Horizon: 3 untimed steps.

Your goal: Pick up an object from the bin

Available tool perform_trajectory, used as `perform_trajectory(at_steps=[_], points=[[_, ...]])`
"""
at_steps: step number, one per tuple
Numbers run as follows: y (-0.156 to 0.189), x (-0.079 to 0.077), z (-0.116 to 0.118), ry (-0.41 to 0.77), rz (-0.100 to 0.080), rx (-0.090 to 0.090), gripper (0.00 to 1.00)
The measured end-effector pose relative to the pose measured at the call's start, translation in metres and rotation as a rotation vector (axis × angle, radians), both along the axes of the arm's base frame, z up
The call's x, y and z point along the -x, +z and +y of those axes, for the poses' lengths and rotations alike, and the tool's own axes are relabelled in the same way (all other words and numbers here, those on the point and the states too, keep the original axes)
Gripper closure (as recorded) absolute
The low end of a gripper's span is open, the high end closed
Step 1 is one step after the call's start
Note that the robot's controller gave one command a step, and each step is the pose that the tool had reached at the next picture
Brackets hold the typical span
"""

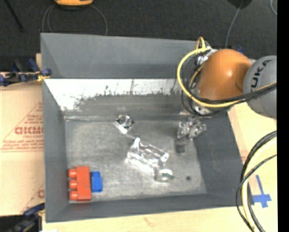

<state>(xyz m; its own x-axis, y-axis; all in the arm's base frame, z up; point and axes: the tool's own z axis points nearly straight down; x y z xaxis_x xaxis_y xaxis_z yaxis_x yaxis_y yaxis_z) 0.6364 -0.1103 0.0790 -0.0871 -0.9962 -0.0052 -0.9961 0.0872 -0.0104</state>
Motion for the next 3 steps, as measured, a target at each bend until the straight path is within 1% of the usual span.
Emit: perform_trajectory(at_steps=[1, 2, 3], points=[[0.039, -0.002, -0.001, -0.005, 0.003, 0.005, 1.0], [0.113, -0.005, -0.002, -0.011, -0.001, 0.006, 1.0], [0.123, -0.006, -0.003, -0.02, 0.005, 0.003, 1.0]])
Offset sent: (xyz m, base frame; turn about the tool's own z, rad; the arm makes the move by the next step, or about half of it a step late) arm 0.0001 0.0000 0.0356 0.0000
